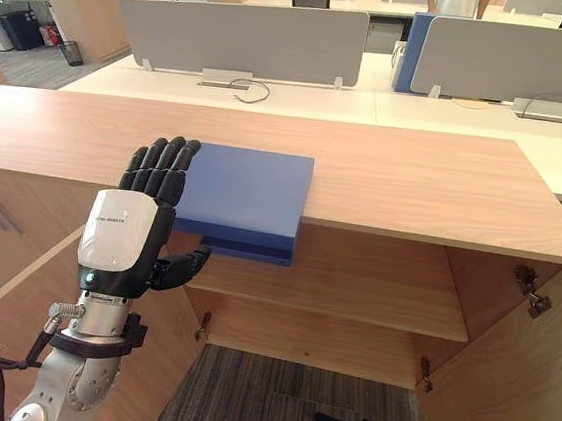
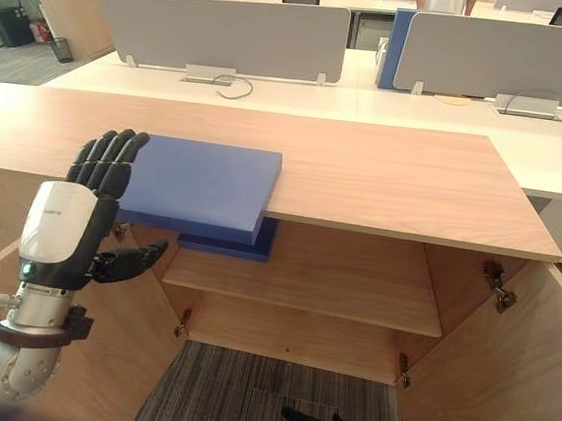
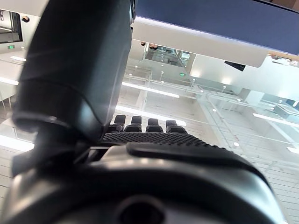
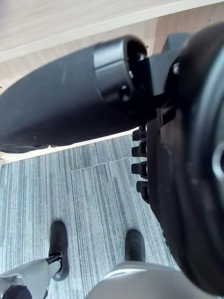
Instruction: Walk over to the cabinet, pick up the folder, carry it to the office cabinet, place the folder inside the office cabinet, then close the office cabinet door
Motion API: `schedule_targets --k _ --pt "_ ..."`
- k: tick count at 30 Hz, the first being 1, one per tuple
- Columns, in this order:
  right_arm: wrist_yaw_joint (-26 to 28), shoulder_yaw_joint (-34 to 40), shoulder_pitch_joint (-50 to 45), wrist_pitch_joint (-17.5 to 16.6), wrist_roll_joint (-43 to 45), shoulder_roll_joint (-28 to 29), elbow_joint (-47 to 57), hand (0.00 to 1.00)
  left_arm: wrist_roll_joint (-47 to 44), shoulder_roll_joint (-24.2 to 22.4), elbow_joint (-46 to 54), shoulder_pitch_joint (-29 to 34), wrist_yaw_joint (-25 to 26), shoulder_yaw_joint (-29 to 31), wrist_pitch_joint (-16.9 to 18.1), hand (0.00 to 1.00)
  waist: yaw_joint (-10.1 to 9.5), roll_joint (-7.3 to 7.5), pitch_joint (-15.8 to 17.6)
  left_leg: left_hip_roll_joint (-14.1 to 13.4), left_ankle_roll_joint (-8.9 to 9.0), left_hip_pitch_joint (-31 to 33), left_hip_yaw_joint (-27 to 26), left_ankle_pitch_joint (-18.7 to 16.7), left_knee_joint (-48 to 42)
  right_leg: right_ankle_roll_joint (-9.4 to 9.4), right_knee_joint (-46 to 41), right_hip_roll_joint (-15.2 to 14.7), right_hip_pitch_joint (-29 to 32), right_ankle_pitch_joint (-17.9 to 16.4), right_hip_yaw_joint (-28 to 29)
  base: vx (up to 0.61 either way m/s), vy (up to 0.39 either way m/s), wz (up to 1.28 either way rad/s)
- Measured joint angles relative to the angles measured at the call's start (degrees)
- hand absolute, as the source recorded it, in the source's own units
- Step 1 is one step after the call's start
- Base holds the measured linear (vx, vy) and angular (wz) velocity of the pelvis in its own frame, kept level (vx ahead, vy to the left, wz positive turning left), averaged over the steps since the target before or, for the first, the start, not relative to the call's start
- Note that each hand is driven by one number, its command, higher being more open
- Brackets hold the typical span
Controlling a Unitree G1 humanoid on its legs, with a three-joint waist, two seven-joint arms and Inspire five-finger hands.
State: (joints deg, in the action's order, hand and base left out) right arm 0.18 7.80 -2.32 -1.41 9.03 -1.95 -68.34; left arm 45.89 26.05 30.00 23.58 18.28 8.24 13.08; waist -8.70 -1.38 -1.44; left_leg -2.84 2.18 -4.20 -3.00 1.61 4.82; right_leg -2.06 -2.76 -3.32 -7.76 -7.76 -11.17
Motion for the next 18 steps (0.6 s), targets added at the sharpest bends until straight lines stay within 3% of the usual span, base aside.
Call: schedule_targets --k 18 --pt "0.6 -2.5 -0.5 -0.2 -0.3 -0.8 0.2 1.00 1.0 5.0 -7.9 -5.0 -0.2 -3.6 1.8 1.00 0.40 0.07 -0.6 -0.3 0.03 -0.6 -2.2 0.0 0.2 0.59 -0.2 0.3 0.8 0.4 2.2 -0.03 0.010 -0.06"
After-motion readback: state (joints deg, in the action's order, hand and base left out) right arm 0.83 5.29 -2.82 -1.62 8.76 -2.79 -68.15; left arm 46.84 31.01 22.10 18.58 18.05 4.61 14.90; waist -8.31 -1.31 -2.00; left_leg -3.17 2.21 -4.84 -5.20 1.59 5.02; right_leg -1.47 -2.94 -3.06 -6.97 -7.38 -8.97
